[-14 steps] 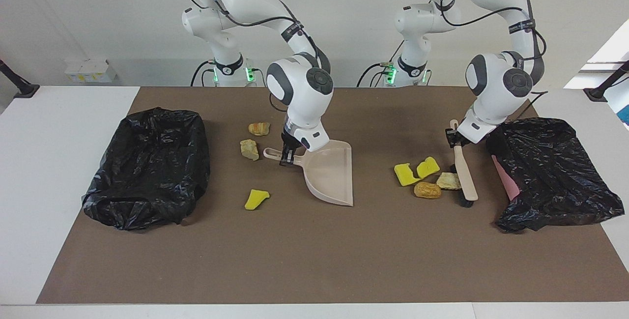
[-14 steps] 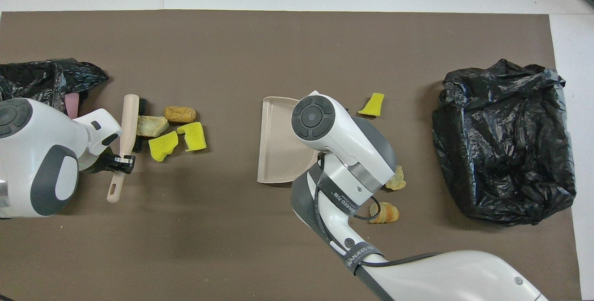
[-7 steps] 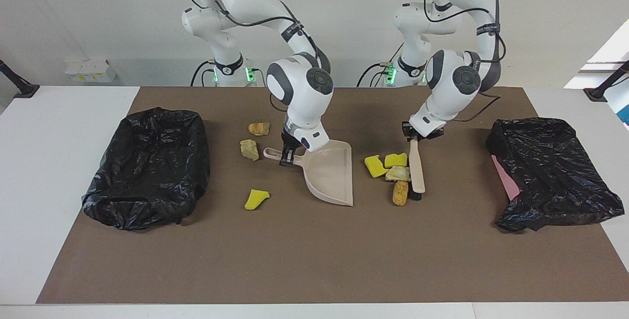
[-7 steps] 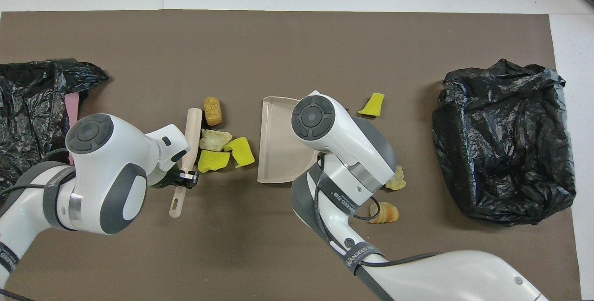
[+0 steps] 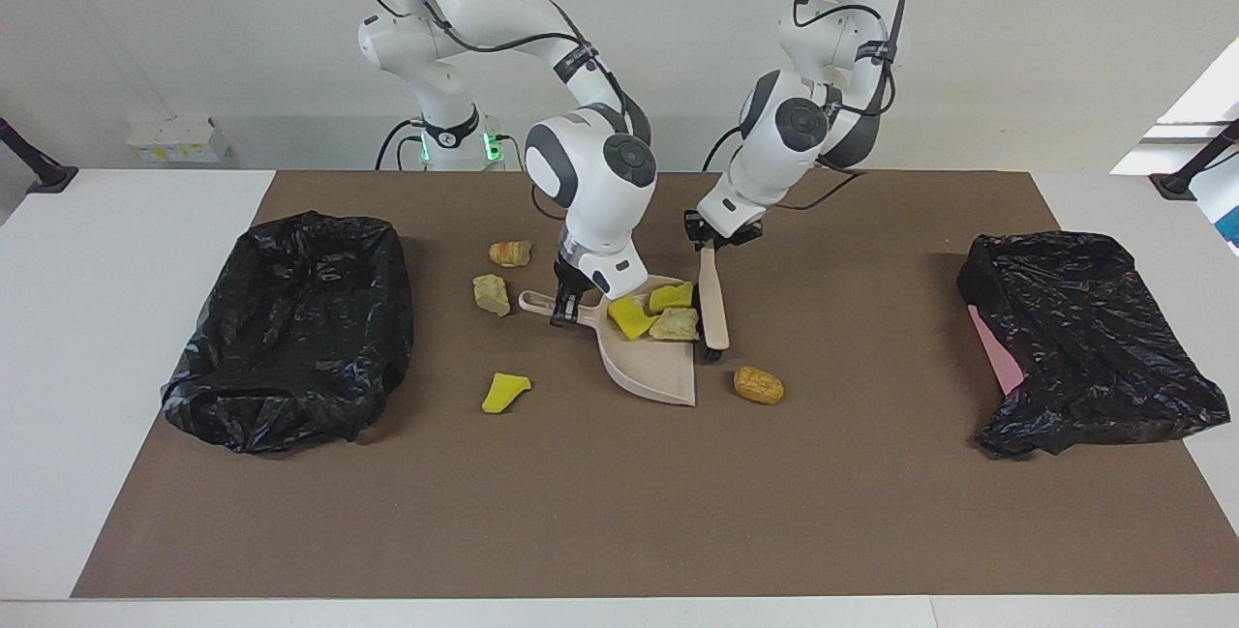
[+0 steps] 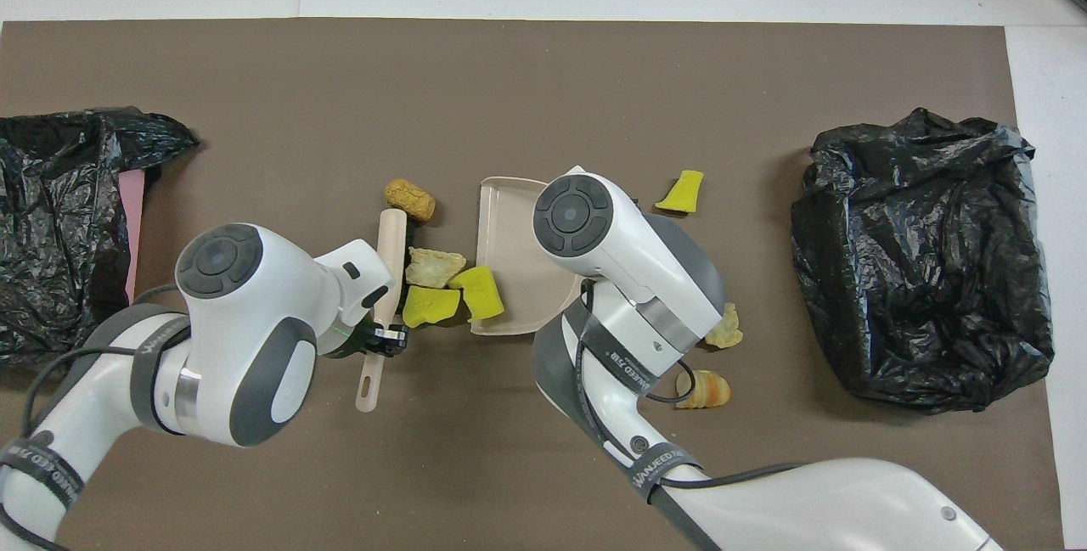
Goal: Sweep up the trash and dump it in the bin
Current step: 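Sweep the sponge pieces and crumbs into the dustpan with the left gripper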
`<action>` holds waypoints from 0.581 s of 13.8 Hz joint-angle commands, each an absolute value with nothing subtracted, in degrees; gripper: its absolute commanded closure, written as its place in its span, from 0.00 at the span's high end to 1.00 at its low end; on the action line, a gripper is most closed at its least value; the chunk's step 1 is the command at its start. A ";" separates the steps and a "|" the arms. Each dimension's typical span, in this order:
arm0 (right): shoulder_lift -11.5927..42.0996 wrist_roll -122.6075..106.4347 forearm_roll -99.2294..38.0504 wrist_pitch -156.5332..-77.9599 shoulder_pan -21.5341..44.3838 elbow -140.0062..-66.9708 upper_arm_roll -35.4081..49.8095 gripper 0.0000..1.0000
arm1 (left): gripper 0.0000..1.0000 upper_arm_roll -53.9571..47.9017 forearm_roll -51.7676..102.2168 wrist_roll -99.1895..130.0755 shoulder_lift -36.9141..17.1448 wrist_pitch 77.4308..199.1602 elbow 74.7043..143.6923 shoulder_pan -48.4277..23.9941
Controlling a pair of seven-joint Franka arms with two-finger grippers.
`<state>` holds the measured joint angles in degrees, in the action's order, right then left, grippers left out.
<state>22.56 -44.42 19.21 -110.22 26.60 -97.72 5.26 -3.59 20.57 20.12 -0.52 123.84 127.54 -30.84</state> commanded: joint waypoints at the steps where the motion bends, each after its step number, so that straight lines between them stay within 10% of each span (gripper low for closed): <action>1: 21.80 -42.36 20.30 -110.21 26.10 -98.96 5.54 0.00 | 0.00 -2.81 22.41 21.71 0.17 122.88 125.51 -30.59; 8: 21.71 -42.36 20.21 -110.30 26.10 -99.05 5.54 0.00 | 0.00 -1.50 13.12 20.92 -1.14 116.63 118.92 -21.28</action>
